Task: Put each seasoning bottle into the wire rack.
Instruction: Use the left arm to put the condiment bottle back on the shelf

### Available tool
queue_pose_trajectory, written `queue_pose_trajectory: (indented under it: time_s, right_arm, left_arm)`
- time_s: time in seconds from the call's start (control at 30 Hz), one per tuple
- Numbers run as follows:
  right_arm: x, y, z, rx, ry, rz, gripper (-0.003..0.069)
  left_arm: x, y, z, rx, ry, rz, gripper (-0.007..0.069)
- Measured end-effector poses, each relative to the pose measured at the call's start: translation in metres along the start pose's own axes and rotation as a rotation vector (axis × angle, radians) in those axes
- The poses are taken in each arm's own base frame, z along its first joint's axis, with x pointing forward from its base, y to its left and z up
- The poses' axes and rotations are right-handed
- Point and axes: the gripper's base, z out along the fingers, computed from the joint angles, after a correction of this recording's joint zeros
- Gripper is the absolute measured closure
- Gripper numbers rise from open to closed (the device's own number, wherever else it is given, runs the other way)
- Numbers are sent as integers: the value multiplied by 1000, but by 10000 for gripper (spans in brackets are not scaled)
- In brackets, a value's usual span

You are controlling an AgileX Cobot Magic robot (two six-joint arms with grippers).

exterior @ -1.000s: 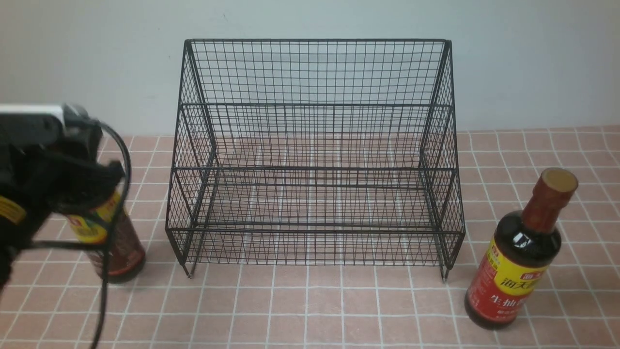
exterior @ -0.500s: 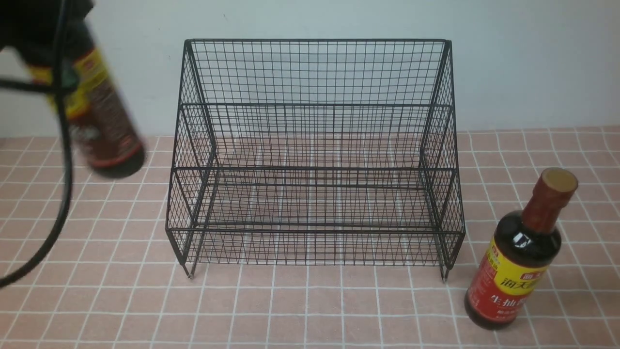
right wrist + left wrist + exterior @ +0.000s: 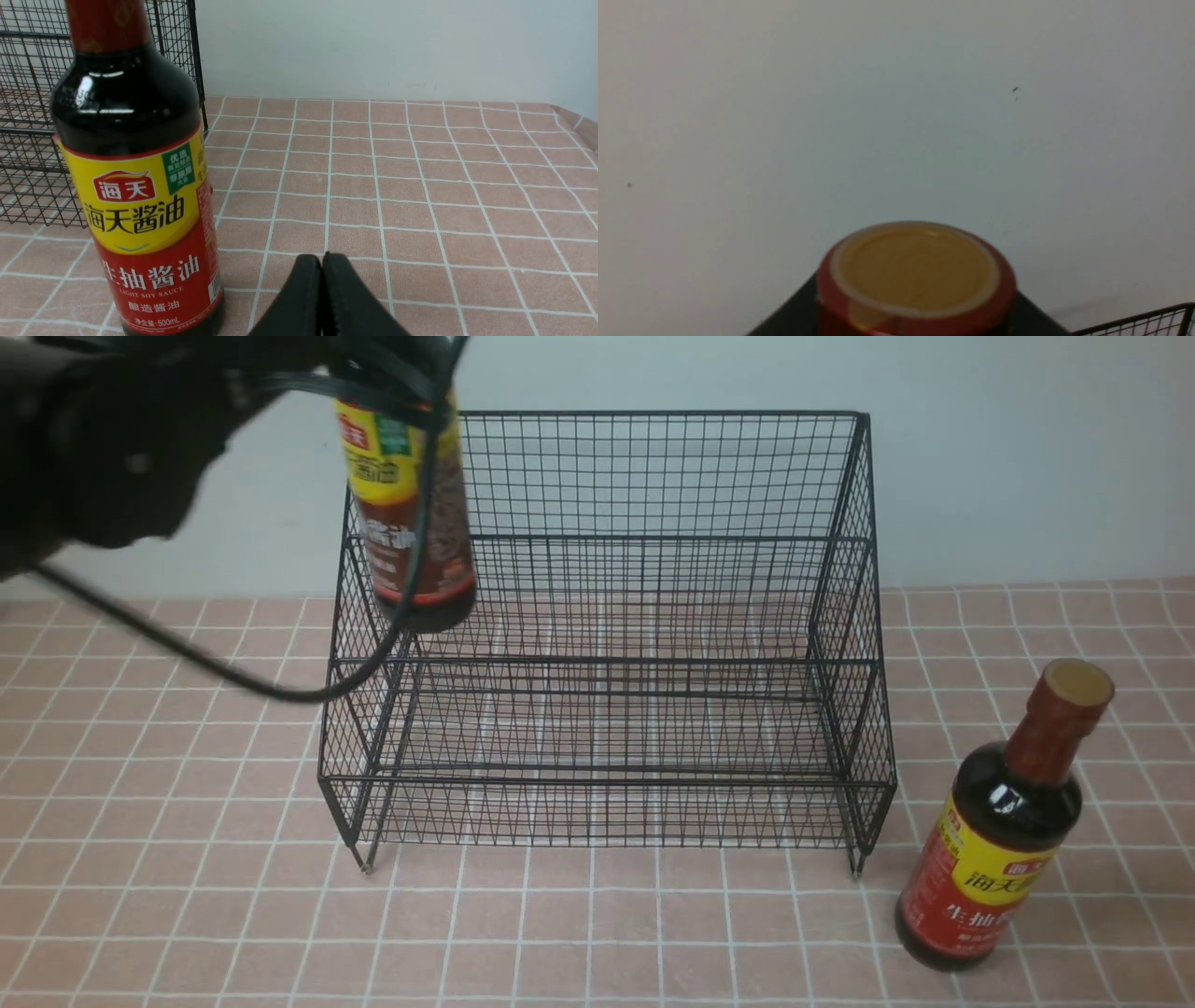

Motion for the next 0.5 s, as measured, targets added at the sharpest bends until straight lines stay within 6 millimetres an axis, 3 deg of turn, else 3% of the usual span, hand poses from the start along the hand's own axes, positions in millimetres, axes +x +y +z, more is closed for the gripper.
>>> queue_pose_trajectory:
  time_s: [0.27,0.5]
  right_arm:
    - [0,0,0,0,0,0,673]
    - [0,0,0,0,0,0,673]
  left_arm:
    - [35,1,26,-9,89,-28,368]
    - [51,1,26,-10,236,-29,368]
